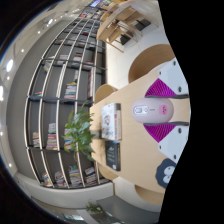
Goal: Arrange mouse
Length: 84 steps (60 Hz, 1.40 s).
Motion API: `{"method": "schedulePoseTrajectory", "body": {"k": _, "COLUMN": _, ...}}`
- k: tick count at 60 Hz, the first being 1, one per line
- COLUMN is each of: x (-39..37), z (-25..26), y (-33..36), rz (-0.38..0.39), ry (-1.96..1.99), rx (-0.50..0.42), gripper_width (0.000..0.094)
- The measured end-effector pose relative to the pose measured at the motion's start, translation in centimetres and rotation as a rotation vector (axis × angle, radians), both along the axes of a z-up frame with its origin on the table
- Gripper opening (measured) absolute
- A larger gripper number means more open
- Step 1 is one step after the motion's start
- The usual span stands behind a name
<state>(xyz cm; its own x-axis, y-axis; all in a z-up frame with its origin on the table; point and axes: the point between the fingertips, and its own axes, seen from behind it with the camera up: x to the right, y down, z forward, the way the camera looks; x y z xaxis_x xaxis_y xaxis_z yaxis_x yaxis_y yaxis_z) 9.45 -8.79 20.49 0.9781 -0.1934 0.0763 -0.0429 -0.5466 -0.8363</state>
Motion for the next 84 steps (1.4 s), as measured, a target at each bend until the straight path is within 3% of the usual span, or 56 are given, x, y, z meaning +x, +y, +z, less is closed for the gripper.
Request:
{"method": "schedulePoseTrajectory", "body": {"k": 6, "x": -9.1, "z": 5.1, "y": 2.8, "rz": 0.080, "ry": 0.019, "rx": 0.083, "gripper_width": 0.0304}}
{"method": "schedulePoseTrajectory", "body": {"k": 12, "x": -18.2, "z": 5.5, "y": 5.0, "rz": 0.186, "ry": 0.011, "rx": 0.111, "gripper_width": 0.0308}}
{"method": "schedulePoseTrajectory", "body": {"k": 19, "x": -25.9, "z": -2.2, "y": 5.4, "rz": 0.255, "ry": 0.024, "rx": -0.001, "gripper_width": 0.0308}}
{"method": "schedulePoseTrajectory", "body": {"k": 26, "x": -28.9, "z": -12.3, "y": 4.1, "rz": 0.254, "ry": 0.036, "rx": -0.141, "gripper_width": 0.0308}}
{"method": "schedulePoseTrajectory", "body": {"k": 33, "x": -30.3, "z": -18.0, "y": 2.0, "rz": 0.243, "ry": 0.055, "rx": -0.259, "gripper_width": 0.0308}}
{"method": "schedulePoseTrajectory", "body": {"k": 41, "x": -30.6, "z": -22.1, "y": -0.2, "rz": 0.228, "ry": 0.066, "rx": -0.329, "gripper_width": 0.0341}}
{"method": "schedulePoseTrajectory", "body": {"k": 47, "x": -30.5, "z": -22.0, "y": 0.4, "rz": 0.229, "ry": 0.059, "rx": -0.297, "gripper_width": 0.0359}}
{"method": "schedulePoseTrajectory", "body": {"k": 55, "x": -30.5, "z": -22.0, "y": 0.2, "rz": 0.207, "ry": 0.105, "rx": -0.317, "gripper_width": 0.0477}}
{"method": "schedulePoseTrajectory", "body": {"k": 57, "x": -30.3, "z": -21.9, "y": 0.2, "rz": 0.188, "ry": 0.115, "rx": -0.331, "gripper_width": 0.0557}}
{"method": "schedulePoseTrajectory", "body": {"k": 59, "x": -29.9, "z": -21.6, "y": 0.0, "rz": 0.162, "ry": 0.113, "rx": -0.340, "gripper_width": 0.0733}}
{"method": "schedulePoseTrajectory", "body": {"k": 63, "x": -29.3, "z": -19.5, "y": 0.1, "rz": 0.146, "ry": 0.112, "rx": -0.308, "gripper_width": 0.0861}}
{"method": "schedulePoseTrajectory", "body": {"k": 84, "x": -25.7, "z": -5.3, "y": -4.7, "rz": 0.189, "ry": 0.099, "rx": -0.149, "gripper_width": 0.0860}}
